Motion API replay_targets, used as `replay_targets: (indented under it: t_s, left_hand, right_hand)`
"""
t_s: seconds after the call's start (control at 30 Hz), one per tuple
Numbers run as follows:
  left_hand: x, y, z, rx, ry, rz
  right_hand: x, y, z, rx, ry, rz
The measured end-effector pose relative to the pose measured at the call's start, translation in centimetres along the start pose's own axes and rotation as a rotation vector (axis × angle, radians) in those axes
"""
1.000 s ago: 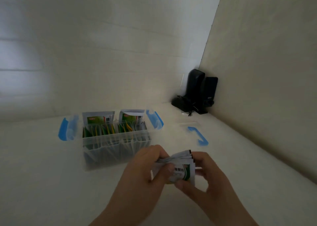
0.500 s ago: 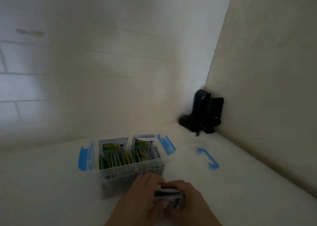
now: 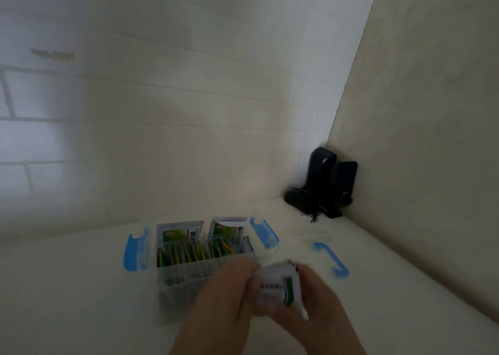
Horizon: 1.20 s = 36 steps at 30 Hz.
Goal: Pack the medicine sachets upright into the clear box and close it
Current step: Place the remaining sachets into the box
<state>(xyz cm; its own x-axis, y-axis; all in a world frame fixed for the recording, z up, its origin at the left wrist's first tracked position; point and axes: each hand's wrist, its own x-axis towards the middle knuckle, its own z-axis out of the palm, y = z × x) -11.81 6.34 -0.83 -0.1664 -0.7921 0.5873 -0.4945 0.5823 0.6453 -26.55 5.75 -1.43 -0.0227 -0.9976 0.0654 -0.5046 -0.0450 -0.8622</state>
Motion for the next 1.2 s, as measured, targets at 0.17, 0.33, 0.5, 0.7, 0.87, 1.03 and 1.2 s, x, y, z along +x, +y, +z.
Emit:
replay_targets:
  t_s: [0.17,0.33,0.5,0.7,0.87,1.03,1.2]
  left_hand:
    - [3.5,5.1,-1.1,-0.481,0.211,-0.183]
    - [7.8,2.2,-2.6,0.038,-0.001,-0.078]
    - [9.2,-1.9,-4.4,0.499,-0.618,0.031]
    - [8.8,-3.6,-3.8,0.378,-0.882,-0.032]
    - [8.4,-4.4,-4.3,0.569,-0.871,0.084]
    - [8.0,-4.9,-4.6,0.688,-0.846,0.187]
    - [7.7,-4.2,-4.6,0.563,-0.756,0.032]
  right_hand:
    - [-0.6,-6.7,-1.6,0.521,0.003,-0.431]
    - [3.5,-8.5,-2.3,0.422,0.103,-0.339]
    - [7.1,-7.1,-2.7,0.022,-0.078,-0.133]
    - [8.1,-7.6,-2.0,-0.21,-0.18,-0.098]
    - [8.5,-8.8,-1.6,-0.401,-0.26,-0.083]
    - [8.6,-10.7,-0.9,-0.69,-0.384,-0.044]
    - [9.7,-12.3,1.5,-0.985,-0.589,0.081]
